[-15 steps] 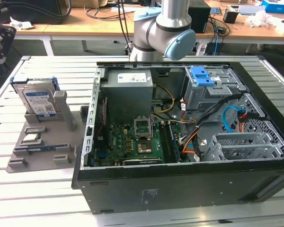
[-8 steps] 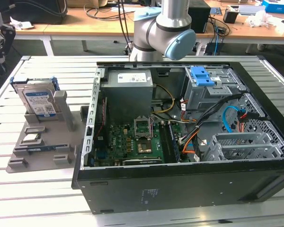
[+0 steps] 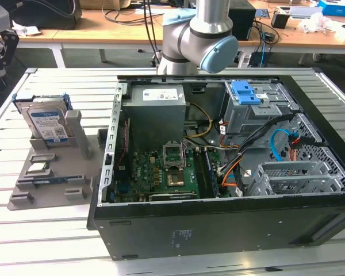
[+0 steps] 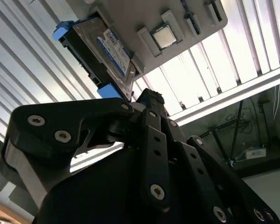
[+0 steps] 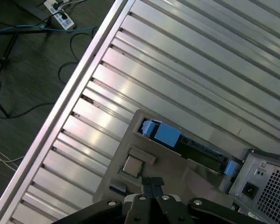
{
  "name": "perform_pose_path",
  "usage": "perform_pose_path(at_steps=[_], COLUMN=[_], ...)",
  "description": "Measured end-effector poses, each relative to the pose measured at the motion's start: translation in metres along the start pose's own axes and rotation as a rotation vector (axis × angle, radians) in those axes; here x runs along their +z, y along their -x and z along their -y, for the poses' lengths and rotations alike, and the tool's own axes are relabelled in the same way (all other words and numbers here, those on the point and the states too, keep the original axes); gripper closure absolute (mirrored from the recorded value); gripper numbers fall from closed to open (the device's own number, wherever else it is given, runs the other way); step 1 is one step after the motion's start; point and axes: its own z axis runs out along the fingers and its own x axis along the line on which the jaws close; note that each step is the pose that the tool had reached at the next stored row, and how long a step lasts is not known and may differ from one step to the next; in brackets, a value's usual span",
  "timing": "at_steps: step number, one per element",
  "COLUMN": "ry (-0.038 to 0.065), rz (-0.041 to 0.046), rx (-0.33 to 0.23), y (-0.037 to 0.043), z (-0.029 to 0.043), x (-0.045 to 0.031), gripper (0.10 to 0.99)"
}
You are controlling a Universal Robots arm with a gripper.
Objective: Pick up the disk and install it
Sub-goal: 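Pick up the disk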
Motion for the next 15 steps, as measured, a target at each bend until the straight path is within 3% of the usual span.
perform_pose_path(at_steps=[15], ry=[0.004], rz=[-0.0068], rx=[-0.153], y=[0.0000], z=[0.0000], x=[0.0000], gripper=[0.980])
